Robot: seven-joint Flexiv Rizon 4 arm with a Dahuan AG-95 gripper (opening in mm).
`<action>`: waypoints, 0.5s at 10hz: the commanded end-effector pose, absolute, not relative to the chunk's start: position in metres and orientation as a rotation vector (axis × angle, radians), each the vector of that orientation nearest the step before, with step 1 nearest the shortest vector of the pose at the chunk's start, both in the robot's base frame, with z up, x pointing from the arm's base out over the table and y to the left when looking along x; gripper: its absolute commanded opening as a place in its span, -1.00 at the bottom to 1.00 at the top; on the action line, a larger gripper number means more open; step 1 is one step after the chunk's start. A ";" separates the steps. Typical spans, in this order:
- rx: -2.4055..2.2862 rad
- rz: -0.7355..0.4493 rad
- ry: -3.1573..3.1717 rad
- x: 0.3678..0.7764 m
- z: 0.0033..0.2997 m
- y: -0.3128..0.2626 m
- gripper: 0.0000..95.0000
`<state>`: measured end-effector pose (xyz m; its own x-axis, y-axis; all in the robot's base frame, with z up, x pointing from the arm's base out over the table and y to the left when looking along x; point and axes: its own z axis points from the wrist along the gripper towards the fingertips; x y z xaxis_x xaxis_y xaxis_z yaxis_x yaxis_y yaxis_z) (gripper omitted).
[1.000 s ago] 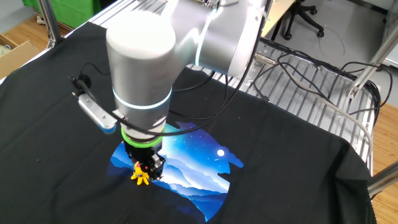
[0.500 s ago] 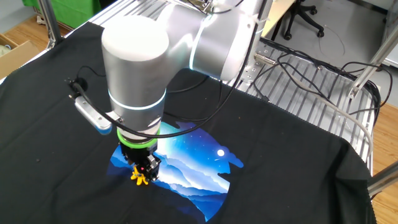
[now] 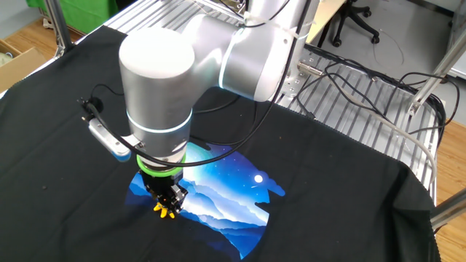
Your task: Grasp the moving object
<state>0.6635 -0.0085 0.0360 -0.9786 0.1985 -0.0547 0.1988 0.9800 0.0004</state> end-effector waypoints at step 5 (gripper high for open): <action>0.287 -0.020 3.098 0.662 0.053 -0.009 -1.00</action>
<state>0.6631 -0.0090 0.0553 -0.9825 0.1844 -0.0276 0.1847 0.9828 -0.0077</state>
